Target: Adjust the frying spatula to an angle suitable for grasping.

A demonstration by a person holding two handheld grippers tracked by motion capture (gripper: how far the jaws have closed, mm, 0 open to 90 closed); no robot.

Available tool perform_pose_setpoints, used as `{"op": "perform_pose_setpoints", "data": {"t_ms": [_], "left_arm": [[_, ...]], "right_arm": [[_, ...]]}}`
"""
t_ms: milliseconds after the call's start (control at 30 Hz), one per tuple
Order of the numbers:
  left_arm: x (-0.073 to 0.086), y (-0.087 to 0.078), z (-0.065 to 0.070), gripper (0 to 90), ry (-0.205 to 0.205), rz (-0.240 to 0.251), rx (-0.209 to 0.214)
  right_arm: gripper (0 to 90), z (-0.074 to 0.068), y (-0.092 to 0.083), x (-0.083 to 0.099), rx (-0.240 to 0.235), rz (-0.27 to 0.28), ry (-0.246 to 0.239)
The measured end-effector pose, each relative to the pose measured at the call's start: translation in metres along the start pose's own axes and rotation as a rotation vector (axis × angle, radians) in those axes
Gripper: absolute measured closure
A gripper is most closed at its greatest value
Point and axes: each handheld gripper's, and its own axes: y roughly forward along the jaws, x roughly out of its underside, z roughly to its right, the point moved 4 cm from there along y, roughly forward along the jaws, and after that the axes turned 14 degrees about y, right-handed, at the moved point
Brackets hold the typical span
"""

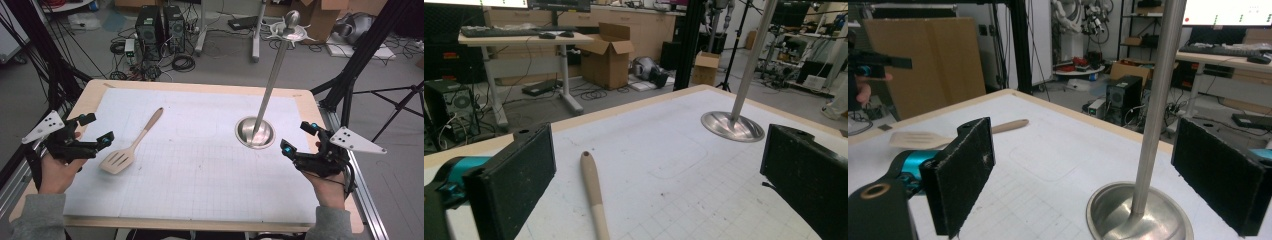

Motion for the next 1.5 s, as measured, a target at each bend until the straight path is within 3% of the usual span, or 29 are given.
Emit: {"op": "perform_pose_setpoints", "data": {"t_ms": [267,467,900,1500], "left_arm": [[-0.009,-0.002,0.006,1.7,0.010,0.039,0.062],[-0.007,0.003,0.008,1.7,0.025,0.018,0.082],[-0.004,0.011,0.009,1.8,0.034,-0.010,0.069],[0.004,0.026,0.006,1.8,0.012,-0.056,0.047]], "right_arm": [[9.0,-0.004,0.000,0.001,-0.034,0.007,-0.032],[9.1,-0.003,0.002,0.001,-0.036,0.016,-0.020],[9.0,-0.002,0.001,0.005,-0.044,0.007,-0.004],[9.1,-0.004,0.002,0.010,-0.062,-0.014,-0.001]]}}
